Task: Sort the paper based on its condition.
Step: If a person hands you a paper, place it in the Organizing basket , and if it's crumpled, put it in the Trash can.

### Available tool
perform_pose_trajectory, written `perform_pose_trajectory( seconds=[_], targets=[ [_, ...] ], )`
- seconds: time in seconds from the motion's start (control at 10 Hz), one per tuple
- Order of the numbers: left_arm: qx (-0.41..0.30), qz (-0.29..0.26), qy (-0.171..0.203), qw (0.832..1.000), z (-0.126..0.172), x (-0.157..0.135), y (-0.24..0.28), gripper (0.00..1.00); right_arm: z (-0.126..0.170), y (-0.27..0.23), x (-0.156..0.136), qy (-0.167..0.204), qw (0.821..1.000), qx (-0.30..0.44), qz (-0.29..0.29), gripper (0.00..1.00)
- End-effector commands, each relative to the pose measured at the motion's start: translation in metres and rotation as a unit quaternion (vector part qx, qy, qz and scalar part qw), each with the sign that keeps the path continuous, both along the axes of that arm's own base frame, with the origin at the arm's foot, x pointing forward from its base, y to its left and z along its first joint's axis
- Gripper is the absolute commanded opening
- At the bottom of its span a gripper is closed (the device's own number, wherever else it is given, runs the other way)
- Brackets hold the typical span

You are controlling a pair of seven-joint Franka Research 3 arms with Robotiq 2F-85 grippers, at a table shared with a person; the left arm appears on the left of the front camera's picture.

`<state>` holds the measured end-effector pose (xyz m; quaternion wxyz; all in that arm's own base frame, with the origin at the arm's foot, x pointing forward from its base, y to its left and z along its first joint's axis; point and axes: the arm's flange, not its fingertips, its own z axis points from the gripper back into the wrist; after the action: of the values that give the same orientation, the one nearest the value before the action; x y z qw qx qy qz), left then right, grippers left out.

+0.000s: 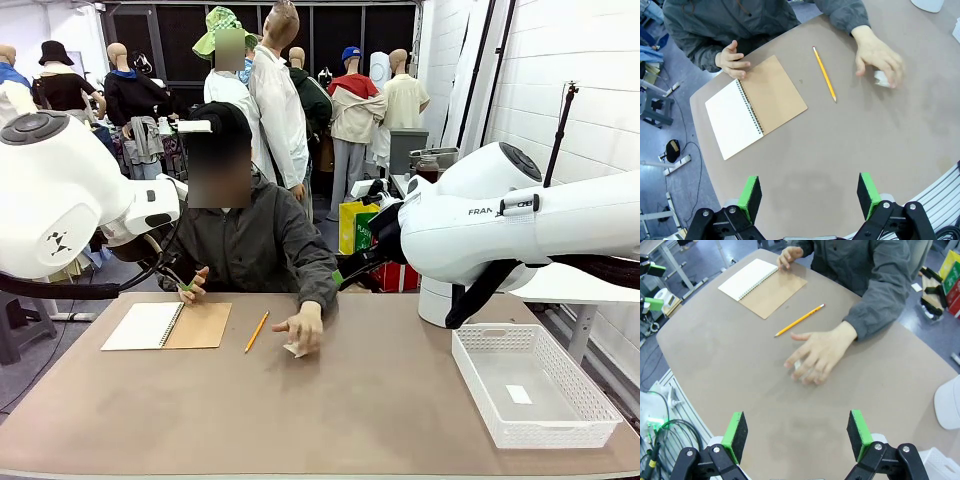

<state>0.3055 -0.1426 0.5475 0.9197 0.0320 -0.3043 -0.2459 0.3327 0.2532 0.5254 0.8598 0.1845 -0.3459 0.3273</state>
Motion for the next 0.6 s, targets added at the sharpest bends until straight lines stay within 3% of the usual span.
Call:
perform_pose_trajectory(
  seconds=[0.0, 0.5],
  targets=[
    [0.002, -0.005, 0.002, 1.0, -0.0004, 0.0006, 0.0018, 1.0, 0.0012, 0.0, 0.0013, 0.007, 1.0, -0.001, -0.001, 1.0],
    [0.002, -0.005, 0.002, 1.0, -0.0004, 0.0006, 0.0018, 1.0, 0.0012, 0.0, 0.0013, 0.007, 1.0, -0.001, -0.001, 1.0]
  ],
)
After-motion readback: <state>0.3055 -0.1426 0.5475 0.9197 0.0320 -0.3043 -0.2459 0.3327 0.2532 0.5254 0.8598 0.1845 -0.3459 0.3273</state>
